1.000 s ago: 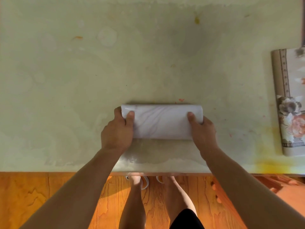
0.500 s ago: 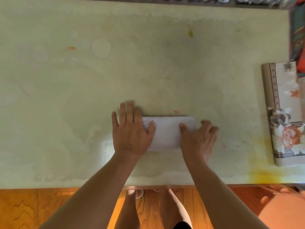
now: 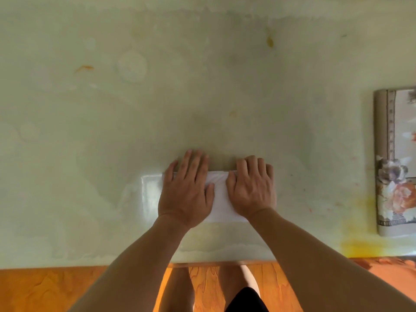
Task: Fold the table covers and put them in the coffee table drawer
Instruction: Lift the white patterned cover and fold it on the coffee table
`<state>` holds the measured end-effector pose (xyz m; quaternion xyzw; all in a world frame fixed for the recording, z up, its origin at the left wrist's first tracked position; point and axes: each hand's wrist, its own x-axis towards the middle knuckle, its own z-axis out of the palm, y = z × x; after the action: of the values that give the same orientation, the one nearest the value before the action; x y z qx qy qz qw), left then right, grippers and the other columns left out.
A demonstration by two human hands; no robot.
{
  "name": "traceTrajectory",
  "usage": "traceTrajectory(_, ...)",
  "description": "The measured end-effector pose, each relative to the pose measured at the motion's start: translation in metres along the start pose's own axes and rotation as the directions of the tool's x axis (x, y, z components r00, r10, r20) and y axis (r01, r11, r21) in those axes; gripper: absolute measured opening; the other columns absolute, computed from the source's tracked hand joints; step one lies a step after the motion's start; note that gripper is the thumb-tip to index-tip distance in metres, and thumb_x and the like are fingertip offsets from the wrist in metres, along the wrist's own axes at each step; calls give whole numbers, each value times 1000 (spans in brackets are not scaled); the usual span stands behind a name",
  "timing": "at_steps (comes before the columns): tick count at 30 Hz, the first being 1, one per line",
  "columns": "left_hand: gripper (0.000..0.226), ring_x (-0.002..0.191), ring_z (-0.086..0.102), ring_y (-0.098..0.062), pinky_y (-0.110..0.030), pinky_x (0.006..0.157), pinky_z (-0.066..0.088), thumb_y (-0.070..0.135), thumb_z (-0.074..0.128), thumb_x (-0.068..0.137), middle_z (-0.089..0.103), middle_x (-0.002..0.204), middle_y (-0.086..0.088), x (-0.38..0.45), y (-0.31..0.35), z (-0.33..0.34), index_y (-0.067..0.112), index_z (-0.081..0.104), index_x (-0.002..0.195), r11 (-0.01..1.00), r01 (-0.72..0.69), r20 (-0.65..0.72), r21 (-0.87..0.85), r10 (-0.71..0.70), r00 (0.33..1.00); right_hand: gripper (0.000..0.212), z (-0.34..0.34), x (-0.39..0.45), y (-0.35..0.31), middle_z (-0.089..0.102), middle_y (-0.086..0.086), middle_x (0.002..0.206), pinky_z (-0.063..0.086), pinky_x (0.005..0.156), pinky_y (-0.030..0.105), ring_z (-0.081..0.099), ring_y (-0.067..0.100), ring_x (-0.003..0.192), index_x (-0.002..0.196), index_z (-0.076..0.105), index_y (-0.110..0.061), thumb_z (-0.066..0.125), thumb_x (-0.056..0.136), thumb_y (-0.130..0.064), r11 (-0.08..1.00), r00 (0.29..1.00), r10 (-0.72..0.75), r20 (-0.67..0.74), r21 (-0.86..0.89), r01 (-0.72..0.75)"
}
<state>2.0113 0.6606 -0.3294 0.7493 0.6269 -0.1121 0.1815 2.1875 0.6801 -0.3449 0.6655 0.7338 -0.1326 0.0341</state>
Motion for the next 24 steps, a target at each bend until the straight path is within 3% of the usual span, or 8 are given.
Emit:
traceTrajectory(9, 57, 142, 42, -27, -49, 106, 34, 46, 44, 95, 48, 154, -3, 6, -8, 4, 13, 58, 140, 997, -60, -60, -39, 58, 997, 26, -1, 8, -1, 50, 10, 84, 37, 73, 43, 44, 31, 79, 76, 48, -14, 39, 90, -34, 1000, 998, 9, 68, 7, -9)
traceTrajectory(15, 57, 140, 45, -27, -48, 104, 38, 47, 45, 94, 51, 150, -3, 6, -7, 1, 14, 59, 138, 996, -43, -23, -73, 42, 999, 26, 2, 9, 0, 50, 10, 83, 37, 72, 43, 45, 31, 78, 77, 50, -13, 42, 89, -34, 1000, 999, -2, 38, 1, 2)
traceTrajectory(19, 49, 135, 49, -34, -48, 111, 36, 39, 40, 100, 56, 143, -10, -5, -13, -7, 12, 62, 135, 973, -121, -168, -195, 89, 982, 26, 5, 7, 2, 51, 12, 83, 36, 72, 43, 46, 33, 79, 77, 52, -12, 45, 87, -34, 1000, 999, -22, -36, 5, 22)
traceTrajectory(21, 48, 141, 40, -44, -55, 120, 24, 37, 39, 103, 48, 149, -20, 5, -15, -9, 10, 59, 138, 986, 34, -230, -165, -72, 971, 26, 9, 9, 4, 53, 15, 84, 33, 72, 43, 47, 33, 80, 78, 54, -11, 47, 87, -34, 1000, 999, -26, -40, -11, 26)
traceTrajectory(24, 52, 149, 26, -42, -59, 122, 16, 40, 36, 103, 36, 158, -18, 23, -19, -6, 13, 50, 146, 958, 253, -239, -133, -279, 930, 27, 9, 5, 5, 52, 14, 84, 32, 72, 42, 45, 32, 79, 78, 52, -10, 46, 88, -34, 1000, 998, -25, -61, -16, 24)
